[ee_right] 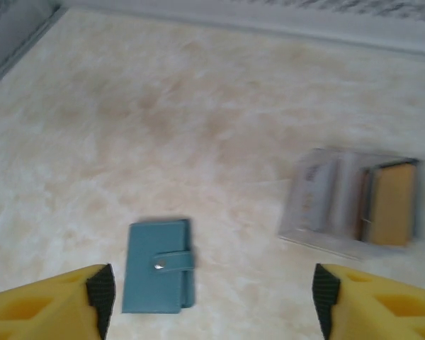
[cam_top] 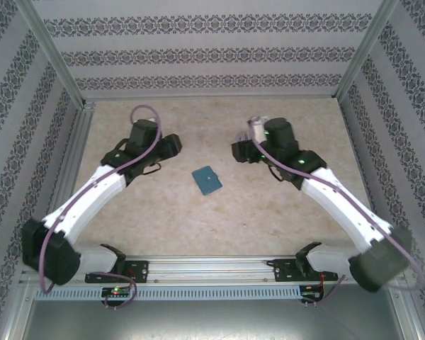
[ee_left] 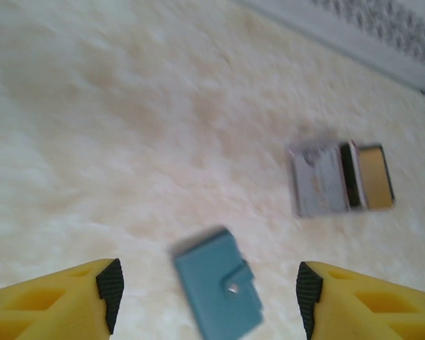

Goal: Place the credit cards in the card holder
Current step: Reset both arms

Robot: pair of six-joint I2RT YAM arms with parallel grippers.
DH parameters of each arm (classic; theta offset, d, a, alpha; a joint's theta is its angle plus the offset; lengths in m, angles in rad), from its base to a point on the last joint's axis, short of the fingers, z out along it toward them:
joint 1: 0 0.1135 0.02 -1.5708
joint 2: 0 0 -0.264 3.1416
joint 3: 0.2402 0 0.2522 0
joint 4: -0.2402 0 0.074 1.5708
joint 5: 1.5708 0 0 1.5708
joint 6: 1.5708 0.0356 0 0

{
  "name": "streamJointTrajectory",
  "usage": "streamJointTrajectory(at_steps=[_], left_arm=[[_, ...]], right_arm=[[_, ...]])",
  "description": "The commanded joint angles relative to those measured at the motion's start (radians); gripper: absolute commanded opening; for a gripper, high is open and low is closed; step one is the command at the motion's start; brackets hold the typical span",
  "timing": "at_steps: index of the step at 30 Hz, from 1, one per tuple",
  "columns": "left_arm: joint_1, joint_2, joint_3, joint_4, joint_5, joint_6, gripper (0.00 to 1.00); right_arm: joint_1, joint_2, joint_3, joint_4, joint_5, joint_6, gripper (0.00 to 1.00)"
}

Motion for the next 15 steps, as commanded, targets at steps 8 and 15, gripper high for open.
streamJointTrajectory(at_steps=[8, 15], left_arm=[[0.058, -0.266, -0.215, -0.077, -0.656, 0.127, 1.00], [0.098, -0.351, -0.499, 0.206, -0.785, 0.219, 1.00]], right_arm=[[-0.337, -0.145, -0.312, 0.188, 0.227, 0.106, 0.98], [-0.352, -0.117, -0.539, 0.487, 0.462, 0.061, 0.98]])
